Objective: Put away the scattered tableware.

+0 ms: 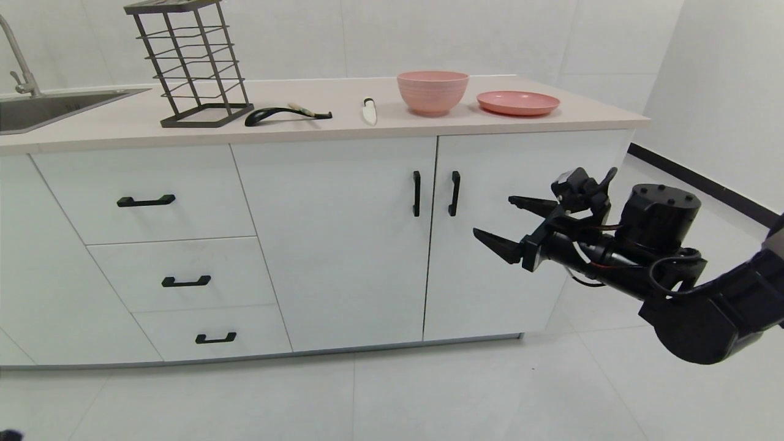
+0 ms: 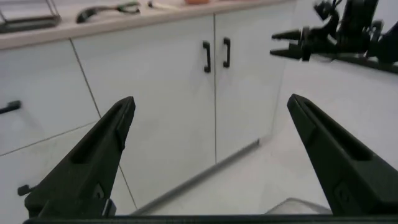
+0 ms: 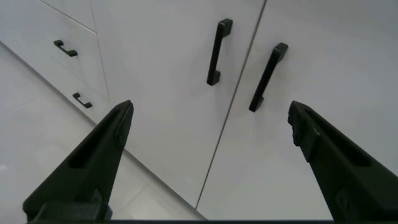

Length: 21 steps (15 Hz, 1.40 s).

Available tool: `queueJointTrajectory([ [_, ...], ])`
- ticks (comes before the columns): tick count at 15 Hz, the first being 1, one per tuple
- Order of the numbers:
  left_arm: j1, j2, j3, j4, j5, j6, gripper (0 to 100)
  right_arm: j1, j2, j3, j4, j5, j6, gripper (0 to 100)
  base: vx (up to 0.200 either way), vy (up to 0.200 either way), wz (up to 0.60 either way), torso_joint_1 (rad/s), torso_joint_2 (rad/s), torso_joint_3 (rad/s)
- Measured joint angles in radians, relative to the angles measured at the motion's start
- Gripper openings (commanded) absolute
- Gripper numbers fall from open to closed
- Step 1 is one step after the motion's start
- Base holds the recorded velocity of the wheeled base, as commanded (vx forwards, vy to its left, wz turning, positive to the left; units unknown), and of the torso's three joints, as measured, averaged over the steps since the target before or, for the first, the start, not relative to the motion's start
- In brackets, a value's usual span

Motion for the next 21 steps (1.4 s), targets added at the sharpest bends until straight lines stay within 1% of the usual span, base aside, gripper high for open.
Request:
queueJointTrajectory([
  [1,-0.007,0.089,-0.027,0.002,-0.019,0.04,100,-0.001,-0.002,0.0,0.0,0.0,0.0,100,0.0,0.0,0.0,0.0,0.0,0.0],
  [3,-0.037,0.264,-0.079,0.002,-0.034,0.121,100,-0.001,-0.003,-0.002,0.0,-0.001,0.0,100,0.0,0.0,0.0,0.0,0.0,0.0],
  [4,-0.063,0.339,-0.099,0.003,-0.035,0.152,100,0.002,-0.003,-0.002,0.0,0.0,0.0,100,0.0,0.0,0.0,0.0,0.0,0.0],
  [5,-0.092,0.403,-0.113,0.013,-0.032,0.174,100,0.004,-0.003,-0.001,0.0,0.001,0.0,100,0.0,0.0,0.0,0.0,0.0,0.0],
  [6,-0.116,0.438,-0.123,0.031,-0.029,0.186,100,0.006,-0.003,-0.001,0.0,0.001,0.0,100,0.0,0.0,0.0,0.0,0.0,0.0],
  [8,-0.19,0.471,-0.131,0.071,-0.026,0.199,100,0.007,-0.002,-0.001,-0.001,0.001,0.001,100,0.0,0.0,0.0,0.0,0.0,0.0],
  [10,-0.259,0.481,-0.108,0.076,-0.022,0.203,100,0.007,-0.001,0.0,-0.001,0.001,0.0,100,0.0,0.0,0.0,0.0,0.0,0.0],
  [11,-0.284,0.486,-0.093,0.075,-0.021,0.204,100,0.006,0.001,0.001,-0.001,0.001,0.001,100,0.0,0.0,0.0,0.0,0.0,0.0],
  [14,-0.306,0.51,-0.08,0.07,-0.019,0.194,100,0.007,0.027,-0.016,-0.001,0.001,0.001,100,0.0,0.0,0.0,0.0,0.0,0.0],
  [16,-0.311,0.547,-0.08,0.036,-0.02,0.196,100,0.008,0.071,-0.059,-0.011,0.019,0.001,100,0.0,0.0,0.0,0.0,0.0,0.0],
  [19,-0.345,0.633,-0.083,-0.064,-0.023,0.2,100,0.007,0.161,-0.174,-0.03,0.057,0.003,100,0.0,0.0,0.0,0.0,0.0,0.0],
  [21,-0.37,0.714,-0.085,-0.161,-0.026,0.211,100,0.006,0.221,-0.237,-0.032,0.064,0.002,100,0.0,0.0,0.0,0.0,0.0,0.0],
])
